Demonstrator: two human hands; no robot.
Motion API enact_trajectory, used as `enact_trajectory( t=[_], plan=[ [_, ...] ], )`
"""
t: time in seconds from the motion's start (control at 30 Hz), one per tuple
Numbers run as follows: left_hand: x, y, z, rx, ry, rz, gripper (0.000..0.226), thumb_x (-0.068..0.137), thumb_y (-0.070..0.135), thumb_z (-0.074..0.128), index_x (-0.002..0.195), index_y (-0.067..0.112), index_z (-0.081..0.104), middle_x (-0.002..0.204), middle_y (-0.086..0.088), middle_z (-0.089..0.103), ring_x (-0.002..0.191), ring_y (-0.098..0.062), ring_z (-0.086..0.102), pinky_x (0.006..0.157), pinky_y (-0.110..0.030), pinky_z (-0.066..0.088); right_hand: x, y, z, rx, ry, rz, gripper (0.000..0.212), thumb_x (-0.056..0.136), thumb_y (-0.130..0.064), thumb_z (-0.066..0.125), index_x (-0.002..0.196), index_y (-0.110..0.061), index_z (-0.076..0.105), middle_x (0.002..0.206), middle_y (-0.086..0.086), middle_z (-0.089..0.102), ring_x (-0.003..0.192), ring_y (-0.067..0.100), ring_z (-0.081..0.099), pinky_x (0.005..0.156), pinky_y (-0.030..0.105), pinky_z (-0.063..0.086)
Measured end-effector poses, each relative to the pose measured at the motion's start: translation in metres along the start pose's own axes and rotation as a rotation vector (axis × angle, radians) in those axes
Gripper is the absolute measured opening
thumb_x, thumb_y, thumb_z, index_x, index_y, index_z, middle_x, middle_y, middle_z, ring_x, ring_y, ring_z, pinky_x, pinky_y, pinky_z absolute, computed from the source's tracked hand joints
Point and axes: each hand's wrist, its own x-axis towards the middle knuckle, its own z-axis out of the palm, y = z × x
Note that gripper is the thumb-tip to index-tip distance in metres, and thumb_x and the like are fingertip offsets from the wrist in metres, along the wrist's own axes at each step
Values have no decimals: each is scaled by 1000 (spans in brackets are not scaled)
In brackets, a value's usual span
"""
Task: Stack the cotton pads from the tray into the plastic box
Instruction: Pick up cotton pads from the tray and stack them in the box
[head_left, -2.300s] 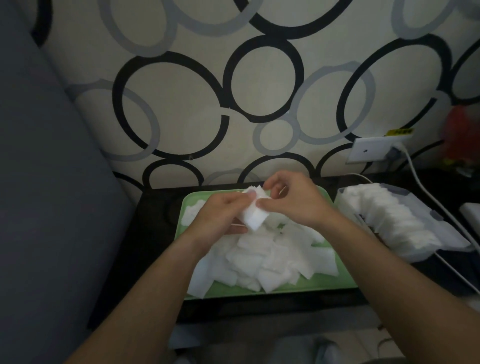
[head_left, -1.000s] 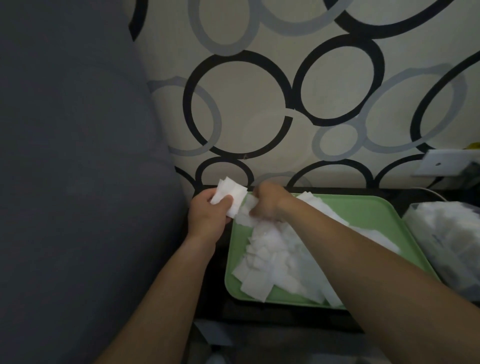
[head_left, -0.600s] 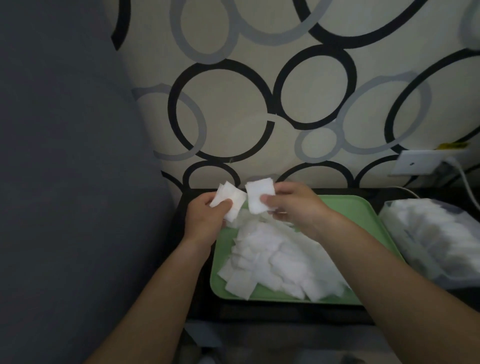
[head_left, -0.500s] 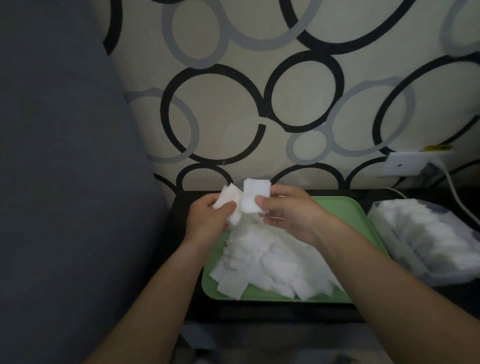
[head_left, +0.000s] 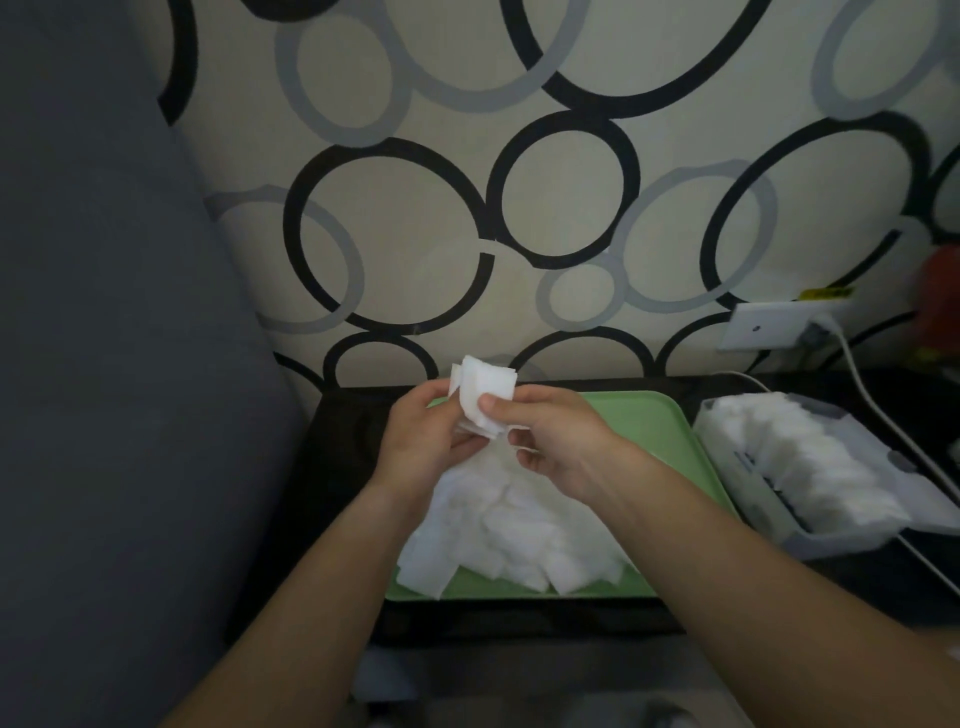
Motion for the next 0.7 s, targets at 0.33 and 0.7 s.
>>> enact_trajectory(
  t=[0.33, 0.7],
  plan=[
    [1, -5, 28, -31, -16, -31, 21, 97, 25, 62, 113, 13, 70, 103, -11, 76, 97, -25, 74, 81, -35, 60, -7, 2, -20, -200, 159, -149, 19, 82, -26, 78, 83, -12, 65, 73, 2, 61, 57, 10, 52, 47, 18, 39],
    [6, -23, 62, 57, 46, -22, 14, 93, 9, 66, 107, 7, 67, 108, -15, 71, 90, -21, 70, 62, -22, 59, -9, 9, -136, -887, 399, -173, 18, 91, -11, 58, 99, -21, 71, 93, -4, 68, 95, 20, 66, 77, 22, 45]
  ],
)
